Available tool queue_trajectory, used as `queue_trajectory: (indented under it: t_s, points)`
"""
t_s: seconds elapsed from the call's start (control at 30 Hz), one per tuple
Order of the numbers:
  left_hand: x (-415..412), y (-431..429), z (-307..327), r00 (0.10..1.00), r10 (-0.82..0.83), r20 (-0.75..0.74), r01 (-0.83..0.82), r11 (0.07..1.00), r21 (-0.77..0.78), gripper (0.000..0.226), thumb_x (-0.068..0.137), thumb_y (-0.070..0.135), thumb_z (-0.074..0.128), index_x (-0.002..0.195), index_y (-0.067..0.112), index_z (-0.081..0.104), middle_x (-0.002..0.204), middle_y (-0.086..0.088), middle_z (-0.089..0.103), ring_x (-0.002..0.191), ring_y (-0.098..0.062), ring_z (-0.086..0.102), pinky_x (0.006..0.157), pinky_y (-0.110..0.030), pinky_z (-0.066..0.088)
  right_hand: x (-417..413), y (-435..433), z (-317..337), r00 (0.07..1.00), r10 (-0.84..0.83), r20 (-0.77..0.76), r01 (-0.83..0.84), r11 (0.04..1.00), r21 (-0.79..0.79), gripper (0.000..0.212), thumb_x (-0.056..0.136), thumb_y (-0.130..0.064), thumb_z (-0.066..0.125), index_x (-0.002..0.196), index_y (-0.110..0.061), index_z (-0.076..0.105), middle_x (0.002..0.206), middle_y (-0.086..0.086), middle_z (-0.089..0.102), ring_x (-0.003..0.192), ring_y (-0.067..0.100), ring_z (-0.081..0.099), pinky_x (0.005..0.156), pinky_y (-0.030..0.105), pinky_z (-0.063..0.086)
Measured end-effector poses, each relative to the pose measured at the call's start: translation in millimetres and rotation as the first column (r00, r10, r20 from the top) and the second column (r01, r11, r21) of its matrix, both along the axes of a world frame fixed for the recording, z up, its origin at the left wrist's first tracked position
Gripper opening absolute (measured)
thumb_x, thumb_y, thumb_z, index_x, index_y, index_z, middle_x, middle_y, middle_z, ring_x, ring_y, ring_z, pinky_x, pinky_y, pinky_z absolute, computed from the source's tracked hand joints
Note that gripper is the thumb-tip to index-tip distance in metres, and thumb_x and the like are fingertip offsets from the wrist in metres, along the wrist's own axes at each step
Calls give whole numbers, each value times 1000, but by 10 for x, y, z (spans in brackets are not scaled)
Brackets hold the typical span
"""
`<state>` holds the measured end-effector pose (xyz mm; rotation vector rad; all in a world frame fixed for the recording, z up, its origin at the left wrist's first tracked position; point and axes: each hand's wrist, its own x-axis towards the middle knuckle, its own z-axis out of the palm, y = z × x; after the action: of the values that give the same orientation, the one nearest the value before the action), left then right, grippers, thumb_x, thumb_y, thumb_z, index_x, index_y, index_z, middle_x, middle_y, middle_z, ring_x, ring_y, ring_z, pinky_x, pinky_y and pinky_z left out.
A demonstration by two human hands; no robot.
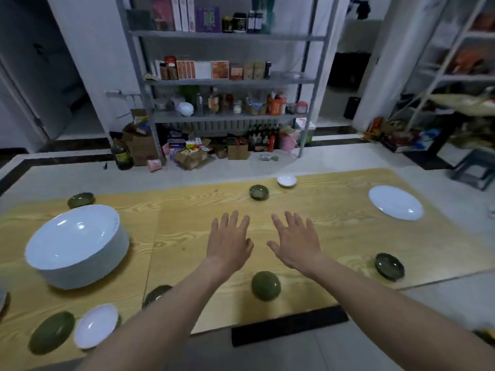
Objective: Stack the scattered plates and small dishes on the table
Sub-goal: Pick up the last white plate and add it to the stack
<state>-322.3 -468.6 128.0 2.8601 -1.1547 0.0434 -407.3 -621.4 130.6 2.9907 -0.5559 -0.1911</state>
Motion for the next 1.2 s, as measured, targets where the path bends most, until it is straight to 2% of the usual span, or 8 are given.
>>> queue_trajectory:
  t_s: [0.3, 0.57, 0.77, 1.03, 1.1, 1.2]
  points:
    - [-771, -1604, -56, 975, -222, 8, 222, 975, 24, 61, 98, 41, 43, 152, 22, 24, 159, -10, 25, 143, -31, 26, 115, -48, 22, -1094, -1399, -60, 966, -258, 5, 257, 966, 17, 73, 101, -58, 27, 158, -23, 2, 165, 12, 11, 151, 32, 11, 117, 51, 16]
    - [-882, -3339, -270, 924, -382, 8, 382, 924, -6, 59, 97, 39, 44, 150, 21, 28, 158, -9, 27, 142, -30, 28, 116, -47, 21, -1309, -2877, -185, 924, -383, 7, 383, 923, 41, 71, 101, -56, 30, 158, -22, 5, 165, 12, 8, 152, 30, 8, 120, 50, 12]
    - [-797, -4617, -356, 919, -395, -19, 395, 919, 1, 64, 98, 41, 41, 155, 20, 18, 163, -12, 14, 148, -32, 16, 119, -50, 13, -1312, -4073, -217, 911, -411, 28, 410, 911, 51, 71, 102, -55, 30, 159, -21, 4, 166, 11, 2, 153, 28, -1, 121, 50, 3]
    - [-712, -5747, -463, 924, -380, -41, 382, 923, 41, 63, 100, 41, 38, 155, 19, 18, 164, -12, 7, 151, -32, 7, 120, -49, 7, -1153, -5301, -382, 913, -407, -3, 405, 908, 103, 71, 102, -54, 31, 158, -20, 4, 166, 10, 4, 152, 27, 2, 121, 48, 5]
    - [-690, -5981, -565, 934, -349, -78, 354, 933, 57, 63, 100, 43, 37, 155, 19, 18, 164, -12, 9, 150, -31, 9, 120, -47, 10, -1100, -5589, -467, 920, -390, -22, 390, 913, 122, 71, 102, -54, 30, 158, -19, 5, 166, 10, 6, 152, 27, 4, 121, 47, 7]
    - [-659, -6323, -746, 952, -246, -182, 256, 966, 33, 58, 99, 43, 41, 150, 18, 29, 157, -10, 29, 143, -28, 26, 113, -39, 22, -1021, -6013, -654, 912, -408, -39, 406, 883, 237, 72, 100, -55, 35, 158, -18, 13, 163, 9, 18, 150, 26, 17, 119, 43, 19]
